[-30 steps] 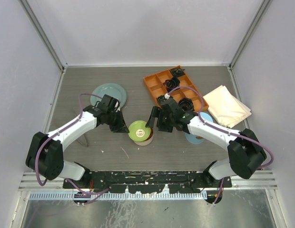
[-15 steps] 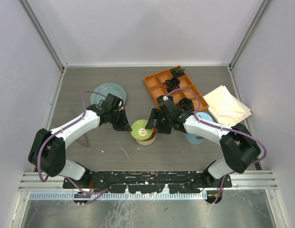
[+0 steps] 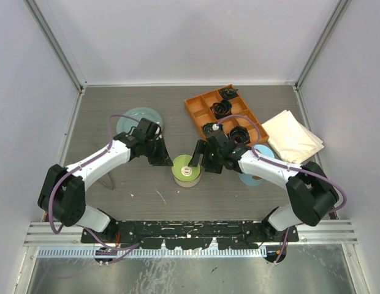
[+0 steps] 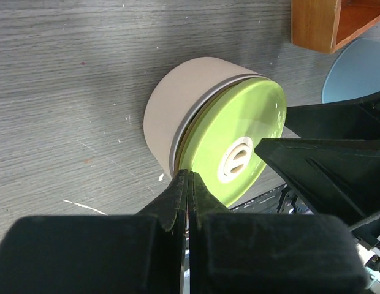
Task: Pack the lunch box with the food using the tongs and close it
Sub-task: Close the box lid on the packing box.
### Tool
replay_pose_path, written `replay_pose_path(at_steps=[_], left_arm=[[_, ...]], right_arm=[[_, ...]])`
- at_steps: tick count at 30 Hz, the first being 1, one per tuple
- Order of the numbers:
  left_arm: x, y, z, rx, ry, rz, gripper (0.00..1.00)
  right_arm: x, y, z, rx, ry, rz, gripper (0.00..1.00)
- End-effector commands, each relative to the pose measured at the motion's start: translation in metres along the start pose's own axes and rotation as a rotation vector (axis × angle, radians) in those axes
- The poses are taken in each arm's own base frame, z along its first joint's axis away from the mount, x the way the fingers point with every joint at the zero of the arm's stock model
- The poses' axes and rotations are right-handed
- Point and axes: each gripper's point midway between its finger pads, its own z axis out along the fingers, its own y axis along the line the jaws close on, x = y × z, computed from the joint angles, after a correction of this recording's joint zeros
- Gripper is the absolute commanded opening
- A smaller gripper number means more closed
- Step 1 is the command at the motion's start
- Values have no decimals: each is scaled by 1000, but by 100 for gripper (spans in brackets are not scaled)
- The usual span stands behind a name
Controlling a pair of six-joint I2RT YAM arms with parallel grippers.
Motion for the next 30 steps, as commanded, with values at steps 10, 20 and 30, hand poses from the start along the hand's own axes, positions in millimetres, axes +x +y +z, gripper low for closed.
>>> replay_pose_path(at_steps=[10, 20, 30], left_arm=[[-1, -17, 21, 68, 12, 20, 0], [9, -17, 28, 72, 51, 58, 4], [29, 6, 36, 3, 112, 108, 31]], right_arm=[[0, -2, 5, 5, -3, 8, 77], [-2, -17, 1, 48, -53, 34, 71], [12, -36, 1, 75, -40, 32, 70]])
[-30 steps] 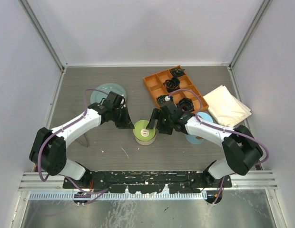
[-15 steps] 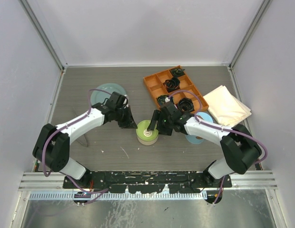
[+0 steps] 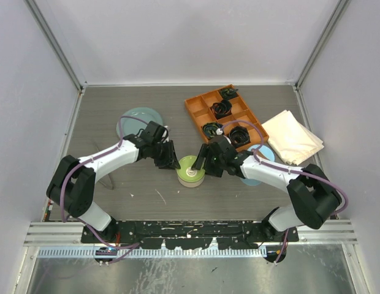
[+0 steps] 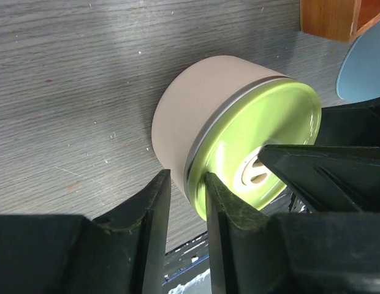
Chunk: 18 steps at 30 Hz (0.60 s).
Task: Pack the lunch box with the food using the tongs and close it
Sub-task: Close the box lid on the packing box.
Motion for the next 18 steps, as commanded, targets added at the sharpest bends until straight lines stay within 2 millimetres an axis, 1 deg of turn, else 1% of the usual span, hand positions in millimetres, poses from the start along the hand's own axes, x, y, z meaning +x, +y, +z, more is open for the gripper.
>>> replay_pose_path(at_steps=[1, 3, 5, 8, 10, 13, 16, 18], left_arm=[[18, 8, 3, -10, 56, 65, 32], [20, 8, 2, -14, 66, 82, 32], [21, 11, 1, -34, 74, 92, 36], [18, 13, 0, -55, 67, 99, 38], [15, 12, 0, -58, 64, 100, 38], [12, 8, 0, -55, 63, 105, 42], [13, 8, 2, -51, 75, 112, 43], [17, 8, 4, -41, 96, 115, 42]], right_arm=[[0, -14, -7, 37, -26, -26, 71], [-7, -4, -16, 11, -46, -42, 73], [-15, 2, -26, 2, -74, -45, 73], [-24, -4, -32, 31, -110, -35, 74], [-24, -13, -30, 65, -104, -36, 72], [-12, -30, -21, 137, -48, -38, 67], [10, -50, -11, 190, 30, -32, 56], [25, -57, -5, 190, 65, -26, 49]])
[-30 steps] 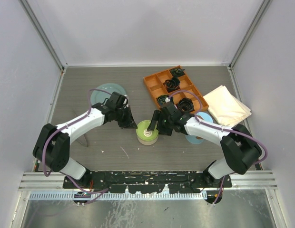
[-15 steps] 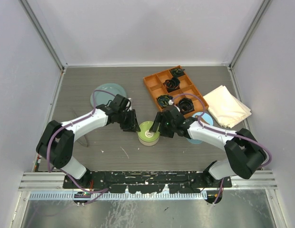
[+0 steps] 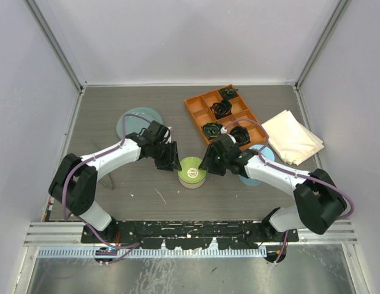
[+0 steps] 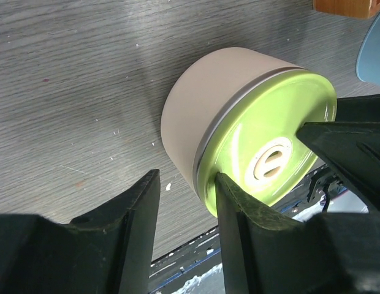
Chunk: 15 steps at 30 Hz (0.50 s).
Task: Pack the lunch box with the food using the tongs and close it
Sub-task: Close the box lid on the packing box.
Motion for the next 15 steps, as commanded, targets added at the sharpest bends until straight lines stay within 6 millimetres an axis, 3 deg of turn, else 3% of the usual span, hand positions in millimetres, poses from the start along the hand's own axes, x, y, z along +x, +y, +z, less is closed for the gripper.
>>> replay_pose_path(at_steps=[1, 8, 13, 15], left_arm=[[14, 5, 6, -15, 70, 35, 41], [37, 23, 17, -61, 122, -8, 20], [46, 32, 20, -101, 115, -14, 9], [37, 28, 12, -104, 70, -13, 15]], right_arm=[[40, -42, 14, 128, 107, -20, 46], [72, -63, 20, 138, 144, 29, 30], [54, -42, 13, 77, 90, -19, 27], [36, -25, 5, 49, 51, -68, 39]])
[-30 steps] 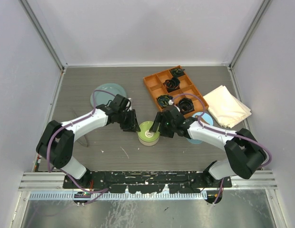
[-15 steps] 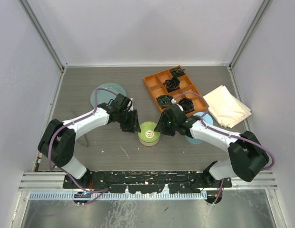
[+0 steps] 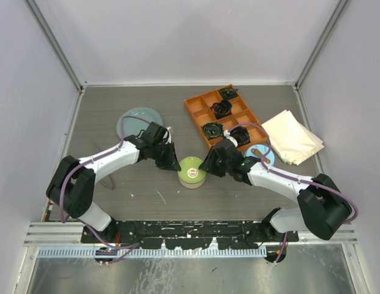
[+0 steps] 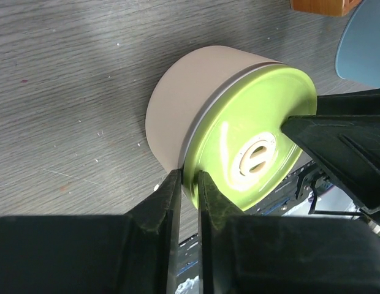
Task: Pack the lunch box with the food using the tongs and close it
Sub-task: Close the box lid on the packing box, then reset both arms
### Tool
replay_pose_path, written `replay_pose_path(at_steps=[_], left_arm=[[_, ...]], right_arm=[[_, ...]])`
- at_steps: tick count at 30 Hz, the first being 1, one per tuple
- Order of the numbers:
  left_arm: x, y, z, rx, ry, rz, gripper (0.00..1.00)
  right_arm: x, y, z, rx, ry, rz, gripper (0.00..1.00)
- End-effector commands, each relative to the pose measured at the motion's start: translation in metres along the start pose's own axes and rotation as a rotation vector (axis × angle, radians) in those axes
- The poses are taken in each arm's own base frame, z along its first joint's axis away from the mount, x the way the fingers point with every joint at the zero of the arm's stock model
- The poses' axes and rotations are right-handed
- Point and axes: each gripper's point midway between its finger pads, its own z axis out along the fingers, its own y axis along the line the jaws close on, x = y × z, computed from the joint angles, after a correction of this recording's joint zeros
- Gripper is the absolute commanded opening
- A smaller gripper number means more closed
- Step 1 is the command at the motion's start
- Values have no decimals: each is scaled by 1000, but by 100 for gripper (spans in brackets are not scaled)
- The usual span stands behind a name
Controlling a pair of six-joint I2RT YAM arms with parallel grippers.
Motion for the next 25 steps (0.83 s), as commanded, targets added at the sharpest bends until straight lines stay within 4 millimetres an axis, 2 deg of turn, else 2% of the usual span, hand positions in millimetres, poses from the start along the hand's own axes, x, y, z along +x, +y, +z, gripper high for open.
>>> replay_pose_path(at_steps=[1, 3, 5, 8, 9, 12, 13, 14, 17, 19, 22, 25], left_arm=[[25, 29, 2, -150, 39, -3, 23], [0, 9, -18, -129, -53, 27, 34], [-26, -10, -44, -109, -152, 61, 52], [-65, -32, -95, -83, -310, 89, 70], [-77, -36, -114, -84, -367, 99, 75], [-106, -30, -171, -116, -522, 96, 95], [-112, -24, -194, -126, -577, 82, 100], [-117, -14, -218, -136, -637, 61, 98], [-125, 27, -274, -240, -769, 5, 98], [-120, 45, -304, -308, -824, -21, 98], [-111, 55, -333, -394, -884, -21, 98], [-104, 53, -347, -404, -930, -20, 98]], right_arm=[[18, -20, -9, 127, 92, -142, 47], [-9, 4, -21, 101, 21, -203, 60], [-45, 26, -41, 99, -92, -256, 72], [-108, 56, -87, 103, -312, -326, 83], [-129, 69, -109, 91, -389, -339, 86], [-183, 70, -175, 158, -610, -358, 98], [-196, 66, -197, 183, -667, -353, 100], [-208, 63, -217, 199, -714, -359, 100], [-226, 55, -270, 256, -825, -372, 100], [-230, 50, -297, 290, -865, -354, 100], [-235, 35, -332, 346, -953, -244, 100], [-235, 24, -350, 369, -1013, -201, 100]])
